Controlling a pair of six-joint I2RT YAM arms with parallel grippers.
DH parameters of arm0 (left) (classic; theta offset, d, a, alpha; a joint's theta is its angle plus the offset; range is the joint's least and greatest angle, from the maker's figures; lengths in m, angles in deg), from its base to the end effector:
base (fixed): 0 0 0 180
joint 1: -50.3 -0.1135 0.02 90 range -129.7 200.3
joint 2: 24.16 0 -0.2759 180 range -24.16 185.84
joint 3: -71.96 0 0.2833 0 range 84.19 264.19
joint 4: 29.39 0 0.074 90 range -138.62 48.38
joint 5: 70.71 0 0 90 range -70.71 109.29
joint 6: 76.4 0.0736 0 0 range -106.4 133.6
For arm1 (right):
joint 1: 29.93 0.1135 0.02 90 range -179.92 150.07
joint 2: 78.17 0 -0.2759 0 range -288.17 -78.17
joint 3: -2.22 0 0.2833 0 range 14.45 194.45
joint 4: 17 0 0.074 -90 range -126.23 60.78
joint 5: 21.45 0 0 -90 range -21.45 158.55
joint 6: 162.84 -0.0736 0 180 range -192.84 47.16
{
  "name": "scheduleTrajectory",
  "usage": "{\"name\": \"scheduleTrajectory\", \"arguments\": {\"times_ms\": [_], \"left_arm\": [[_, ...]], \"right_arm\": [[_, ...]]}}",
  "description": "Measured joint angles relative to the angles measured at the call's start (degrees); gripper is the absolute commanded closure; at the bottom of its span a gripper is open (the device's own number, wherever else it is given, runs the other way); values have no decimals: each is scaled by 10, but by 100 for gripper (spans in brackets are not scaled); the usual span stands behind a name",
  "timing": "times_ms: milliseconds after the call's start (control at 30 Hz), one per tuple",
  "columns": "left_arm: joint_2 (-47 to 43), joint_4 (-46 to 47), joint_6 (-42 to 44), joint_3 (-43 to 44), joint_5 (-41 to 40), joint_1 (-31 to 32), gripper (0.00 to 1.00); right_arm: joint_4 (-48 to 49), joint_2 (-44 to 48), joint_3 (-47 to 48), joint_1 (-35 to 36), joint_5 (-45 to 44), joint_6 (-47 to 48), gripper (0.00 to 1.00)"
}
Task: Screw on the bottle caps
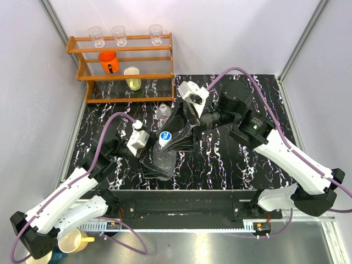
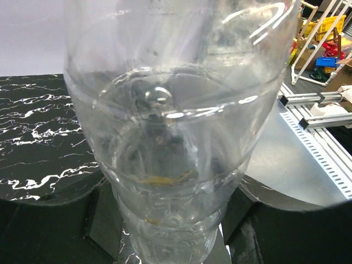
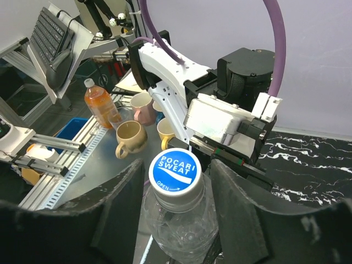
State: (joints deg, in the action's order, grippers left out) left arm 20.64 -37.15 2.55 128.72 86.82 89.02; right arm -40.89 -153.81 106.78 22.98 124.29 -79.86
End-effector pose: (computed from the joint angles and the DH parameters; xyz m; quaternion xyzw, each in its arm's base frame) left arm 0.1160 -0.1802 0.3741 0.5306 0.4521 -0.5995 0.3932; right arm 0.1412 0.2876 0.5279 -0.5502 0.4154 0.5991 0.4071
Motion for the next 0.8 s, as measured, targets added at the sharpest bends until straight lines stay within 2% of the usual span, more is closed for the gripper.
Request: {"name": "scheduleTrajectory", "arguments": {"times_ms": [133,233,333,367,500,633,800], "left_arm": [[0,0,-2,0,-4,0,55],[-1,2,-2,-1,-7,-1,56],[-1,4,-2,-1,-8,-1,57],[-1,4,-2,-1,-9,-1,57],[-1,4,-2,-2,-12,-2,57],[-1,4,-2,-2,-12,-2,57],[-1,4,-2,-2,-12,-2,57]], "right_arm": [[10,2,-8,0,0,-5,48],[19,8,-16,0,-2,-7,48],[24,11,-19,0,-8,-8,43],[25,12,-20,0,-9,-8,33],[32,18,-20,-1,-17,-10,27],[38,23,-20,-2,-22,-11,30],[46,23,-20,-3,-21,-17,43]]}}
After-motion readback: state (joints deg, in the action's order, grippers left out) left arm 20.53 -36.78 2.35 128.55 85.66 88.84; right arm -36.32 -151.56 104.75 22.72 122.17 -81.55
